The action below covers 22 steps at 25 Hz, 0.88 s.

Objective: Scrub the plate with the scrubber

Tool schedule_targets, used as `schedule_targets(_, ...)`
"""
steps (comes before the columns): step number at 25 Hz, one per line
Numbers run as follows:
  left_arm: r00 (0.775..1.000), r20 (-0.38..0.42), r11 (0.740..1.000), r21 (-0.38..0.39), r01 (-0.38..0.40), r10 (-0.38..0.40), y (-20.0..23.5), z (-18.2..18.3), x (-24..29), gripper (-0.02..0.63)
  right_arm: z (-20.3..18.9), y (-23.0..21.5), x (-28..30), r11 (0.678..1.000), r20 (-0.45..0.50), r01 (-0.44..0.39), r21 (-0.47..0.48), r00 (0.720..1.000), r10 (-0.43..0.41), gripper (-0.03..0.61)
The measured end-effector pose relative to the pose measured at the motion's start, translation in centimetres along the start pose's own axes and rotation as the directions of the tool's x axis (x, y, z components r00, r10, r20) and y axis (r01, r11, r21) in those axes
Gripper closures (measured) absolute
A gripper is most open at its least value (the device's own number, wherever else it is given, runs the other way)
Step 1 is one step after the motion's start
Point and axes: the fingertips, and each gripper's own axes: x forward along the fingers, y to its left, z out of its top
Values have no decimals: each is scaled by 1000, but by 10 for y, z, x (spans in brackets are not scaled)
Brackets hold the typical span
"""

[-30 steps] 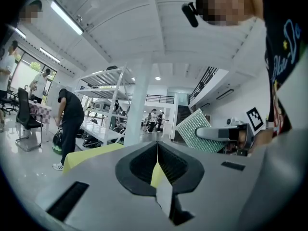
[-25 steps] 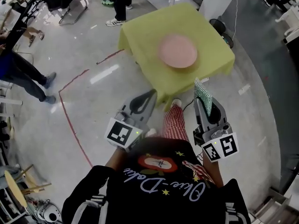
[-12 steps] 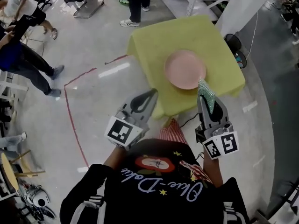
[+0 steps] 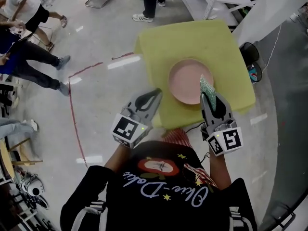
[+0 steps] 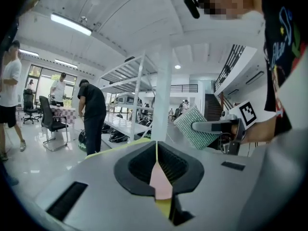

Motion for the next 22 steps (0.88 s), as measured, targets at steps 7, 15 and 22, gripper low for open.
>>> schedule_targets(7, 995, -55, 996, -25, -90, 89, 26, -20, 39, 609, -38, -35, 44, 994, -133, -94, -55, 987, 86, 516)
schedule_targets(15, 974, -132, 979, -71, -193, 182, 53, -52, 63, 609, -76, -60, 78, 984, -227, -173, -48, 961, 158, 515)
schedule_targets(22, 957, -183, 964, -106, -245, 223, 68, -67, 77, 609, -105, -67, 102, 970, -311, -237, -51, 927, 210, 515)
